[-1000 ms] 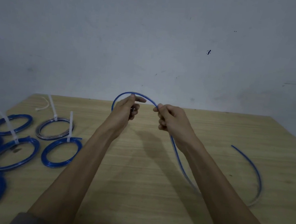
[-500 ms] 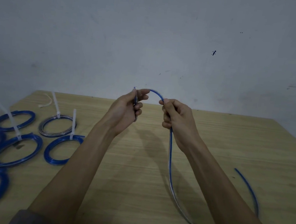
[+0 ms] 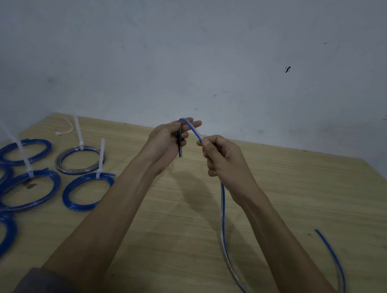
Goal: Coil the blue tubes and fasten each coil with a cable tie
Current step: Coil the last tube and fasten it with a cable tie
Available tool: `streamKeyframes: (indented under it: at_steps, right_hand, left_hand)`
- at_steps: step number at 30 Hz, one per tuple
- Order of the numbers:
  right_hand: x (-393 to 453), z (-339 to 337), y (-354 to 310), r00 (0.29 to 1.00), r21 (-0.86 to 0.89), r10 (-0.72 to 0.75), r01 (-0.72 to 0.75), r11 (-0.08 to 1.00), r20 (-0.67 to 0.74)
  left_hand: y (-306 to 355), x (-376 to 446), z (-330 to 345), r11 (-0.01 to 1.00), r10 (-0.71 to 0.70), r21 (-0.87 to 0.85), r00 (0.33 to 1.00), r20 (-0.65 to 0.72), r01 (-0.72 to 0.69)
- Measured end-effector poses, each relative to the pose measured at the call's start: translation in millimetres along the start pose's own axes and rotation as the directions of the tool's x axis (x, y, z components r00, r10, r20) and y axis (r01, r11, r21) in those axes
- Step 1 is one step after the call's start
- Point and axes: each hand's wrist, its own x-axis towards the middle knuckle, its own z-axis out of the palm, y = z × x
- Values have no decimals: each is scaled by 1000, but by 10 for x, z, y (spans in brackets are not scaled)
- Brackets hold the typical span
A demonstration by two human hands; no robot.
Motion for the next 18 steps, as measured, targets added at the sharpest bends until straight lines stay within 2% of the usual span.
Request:
streamKeyframes:
  at_steps: [5, 8, 10, 12, 15, 18]
  right_hand:
    - [-27, 38, 5, 988, -175, 13, 15, 984, 157]
    - [-19, 23, 12, 977, -376, -18, 99, 921, 213]
    - [-11, 17, 46, 976, -449, -27, 124, 885, 216]
    - [12, 2, 121, 979, -527, -33, 136, 839, 199]
    - [54, -79, 184, 982, -634, -11, 130, 763, 188]
    - [60, -245, 154, 963, -624, 114, 67, 778, 245]
  left_hand:
    - [161, -7, -57, 968, -37, -249, 998, -46, 25]
    - [297, -45, -75, 864, -55, -503, 998, -39, 28]
    - [344, -80, -67, 795, -67, -606, 997, -26, 38]
    - [338, -113, -33, 801, -62, -597, 998, -10, 44]
    - [301, -143, 41, 869, -40, -492, 999, 18, 44]
    - [334, -181, 96, 940, -9, -341, 998, 55, 27]
